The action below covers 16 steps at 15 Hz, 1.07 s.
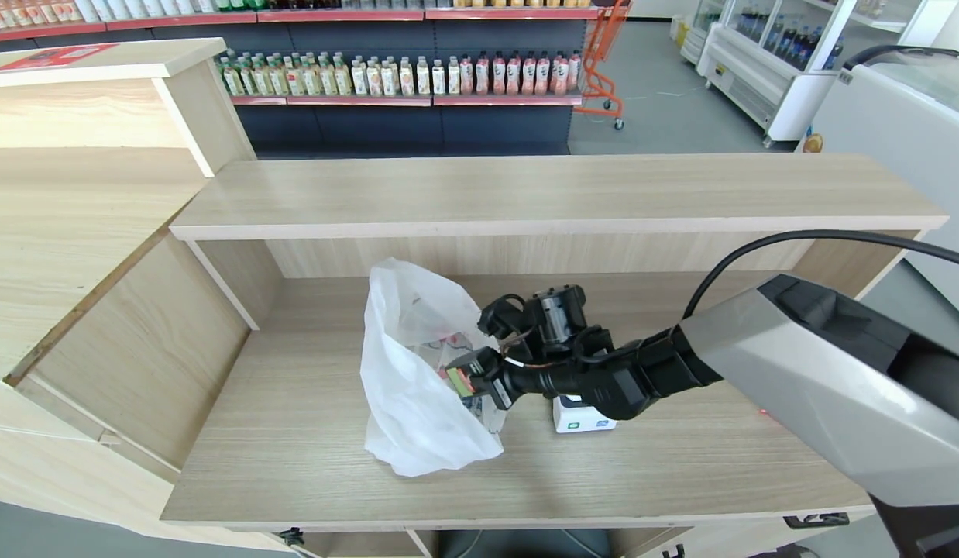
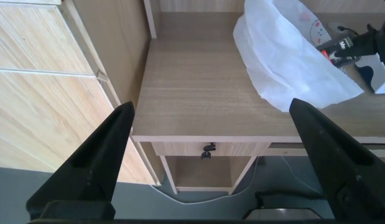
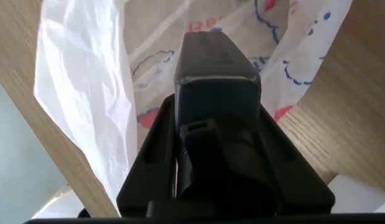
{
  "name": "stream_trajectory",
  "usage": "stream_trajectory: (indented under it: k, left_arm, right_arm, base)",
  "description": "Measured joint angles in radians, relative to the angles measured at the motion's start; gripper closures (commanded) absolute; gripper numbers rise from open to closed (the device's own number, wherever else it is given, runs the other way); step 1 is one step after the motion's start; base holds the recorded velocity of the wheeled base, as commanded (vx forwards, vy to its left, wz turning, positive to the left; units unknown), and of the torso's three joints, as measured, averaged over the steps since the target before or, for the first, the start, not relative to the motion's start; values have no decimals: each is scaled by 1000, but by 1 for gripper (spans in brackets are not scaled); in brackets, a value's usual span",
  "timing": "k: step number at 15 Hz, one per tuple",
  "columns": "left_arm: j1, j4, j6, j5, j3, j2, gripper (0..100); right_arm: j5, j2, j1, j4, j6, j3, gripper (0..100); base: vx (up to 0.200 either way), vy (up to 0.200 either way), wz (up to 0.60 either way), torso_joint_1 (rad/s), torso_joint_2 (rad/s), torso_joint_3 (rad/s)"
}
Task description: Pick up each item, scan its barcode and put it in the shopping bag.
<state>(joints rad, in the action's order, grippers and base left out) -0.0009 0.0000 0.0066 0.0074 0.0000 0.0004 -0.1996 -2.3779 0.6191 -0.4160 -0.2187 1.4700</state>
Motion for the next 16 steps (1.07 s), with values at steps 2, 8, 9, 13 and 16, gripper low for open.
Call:
stream_trajectory:
  k: [2, 8, 9, 13, 16]
  left_arm:
    - [0, 0, 0, 0, 0, 0, 0]
    - [0, 0, 0, 0, 0, 0, 0]
    - [0, 0, 0, 0, 0, 0, 0]
    - [0, 0, 0, 0, 0, 0, 0]
    - [0, 0, 0, 0, 0, 0, 0]
  right_arm:
    - [-3, -14, 15, -42, 44, 33, 100]
    - [-5, -45, 20, -79, 43, 44, 0]
    - [-6, -48, 24, -92, 56, 45, 0]
    - [-9, -42, 27, -118, 169, 46, 0]
    - [-8, -9, 4, -118, 284, 23, 0]
  base:
    - [0, 0, 0, 0, 0, 0]
    - [0, 0, 0, 0, 0, 0]
    - [0, 0, 0, 0, 0, 0]
    - [0, 0, 0, 0, 0, 0]
    - [0, 0, 0, 0, 0, 0]
